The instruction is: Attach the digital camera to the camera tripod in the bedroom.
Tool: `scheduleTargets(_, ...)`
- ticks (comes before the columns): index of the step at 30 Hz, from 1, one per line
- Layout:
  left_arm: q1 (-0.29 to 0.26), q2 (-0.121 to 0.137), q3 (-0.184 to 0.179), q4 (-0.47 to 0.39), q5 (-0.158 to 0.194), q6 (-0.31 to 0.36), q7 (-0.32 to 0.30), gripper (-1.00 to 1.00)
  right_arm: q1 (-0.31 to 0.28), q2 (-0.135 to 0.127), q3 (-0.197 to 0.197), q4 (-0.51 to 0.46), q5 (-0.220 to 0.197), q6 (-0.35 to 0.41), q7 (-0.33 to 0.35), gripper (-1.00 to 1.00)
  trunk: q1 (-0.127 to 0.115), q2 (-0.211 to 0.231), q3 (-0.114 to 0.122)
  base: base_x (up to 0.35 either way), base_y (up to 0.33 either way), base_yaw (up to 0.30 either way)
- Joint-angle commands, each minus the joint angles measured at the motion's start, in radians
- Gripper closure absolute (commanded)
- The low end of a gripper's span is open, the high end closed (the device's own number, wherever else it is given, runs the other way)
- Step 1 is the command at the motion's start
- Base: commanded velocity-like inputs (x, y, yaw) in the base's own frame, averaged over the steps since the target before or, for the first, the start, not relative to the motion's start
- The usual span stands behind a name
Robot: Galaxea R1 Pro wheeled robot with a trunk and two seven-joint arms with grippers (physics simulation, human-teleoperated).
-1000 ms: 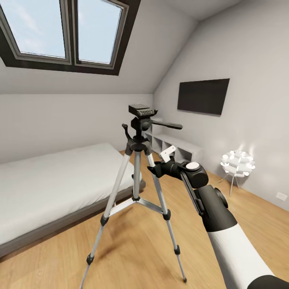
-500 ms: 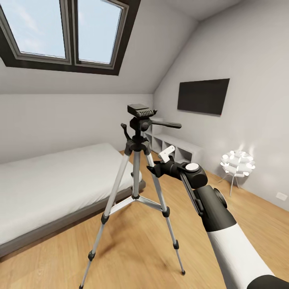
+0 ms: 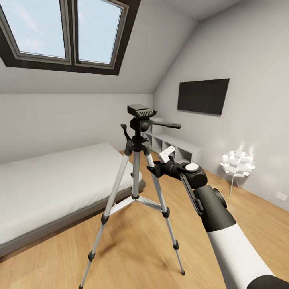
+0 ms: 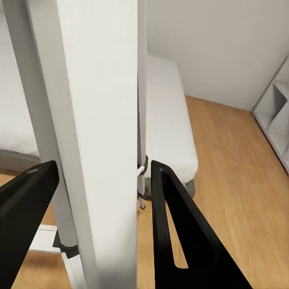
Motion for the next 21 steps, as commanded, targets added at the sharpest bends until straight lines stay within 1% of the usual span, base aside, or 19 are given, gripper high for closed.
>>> scheduleTargets(1,0.000,0.000,0.004,-0.001,-0.002,-0.002,0.003,-1.00,-0.001,0.000,-0.001,-0.001,0.008,0.002,0.008,1.00,0.000,-0.001,-0.001,0.000,0.000,0.000)
scheduleTargets(12,0.000,0.000,0.005,-0.001,-0.002,-0.002,0.003,-1.00,-0.001,0.000,-0.001,0.012,0.008,0.002,0.006,1.00,0.000,-0.001,-0.001,0.000,0.000,0.000)
scheduleTargets(13,0.000,0.000,0.005,-0.001,-0.002,-0.002,0.003,-1.00,-0.001,0.000,-0.001,0.014,0.008,0.002,0.006,-1.00,0.000,-0.001,-0.001,0.000,0.000,0.000)
scheduleTargets(21,0.000,0.000,0.005,-0.001,-0.002,-0.002,0.003,-1.00,-0.001,0.000,-0.001,0.019,0.008,0.002,0.007,-1.00,0.000,-0.001,-0.001,0.000,0.000,0.000)
